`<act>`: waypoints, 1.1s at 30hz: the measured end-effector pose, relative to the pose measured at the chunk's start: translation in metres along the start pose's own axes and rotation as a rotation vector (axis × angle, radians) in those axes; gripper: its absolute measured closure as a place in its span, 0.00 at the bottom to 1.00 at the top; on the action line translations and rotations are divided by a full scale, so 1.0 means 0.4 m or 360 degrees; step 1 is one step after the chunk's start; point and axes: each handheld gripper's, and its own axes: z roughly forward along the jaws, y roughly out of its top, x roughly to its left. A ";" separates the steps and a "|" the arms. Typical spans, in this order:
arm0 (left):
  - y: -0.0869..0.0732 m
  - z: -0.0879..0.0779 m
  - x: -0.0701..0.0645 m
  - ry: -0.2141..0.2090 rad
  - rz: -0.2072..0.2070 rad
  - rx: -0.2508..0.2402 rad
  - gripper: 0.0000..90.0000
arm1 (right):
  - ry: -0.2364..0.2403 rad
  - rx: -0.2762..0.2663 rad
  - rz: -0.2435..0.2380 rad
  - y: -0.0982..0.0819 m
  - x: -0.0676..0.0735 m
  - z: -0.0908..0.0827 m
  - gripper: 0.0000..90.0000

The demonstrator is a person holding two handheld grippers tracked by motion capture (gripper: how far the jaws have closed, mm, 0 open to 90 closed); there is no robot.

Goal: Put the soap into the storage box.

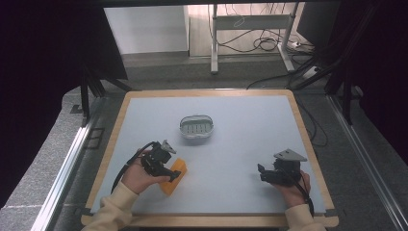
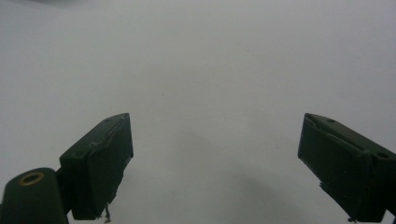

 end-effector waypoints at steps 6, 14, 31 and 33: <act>0.007 0.016 -0.003 -0.0012 -0.0021 0.0021 0.37 | -0.0007 0.0001 0.0000 0.000 0.000 0.000 0.12; 0.019 0.044 -0.013 0.0019 -0.0060 0.0096 0.38 | -0.0021 0.0000 0.0008 0.000 0.000 -0.001 0.12; 0.022 0.076 -0.030 0.0049 -0.0081 0.0188 0.61 | -0.0074 -0.0003 0.0017 -0.001 -0.004 -0.003 0.12; 0.022 0.076 -0.029 0.0039 -0.0086 0.0187 0.63 | -0.0080 -0.0001 0.0017 -0.001 -0.004 -0.003 0.12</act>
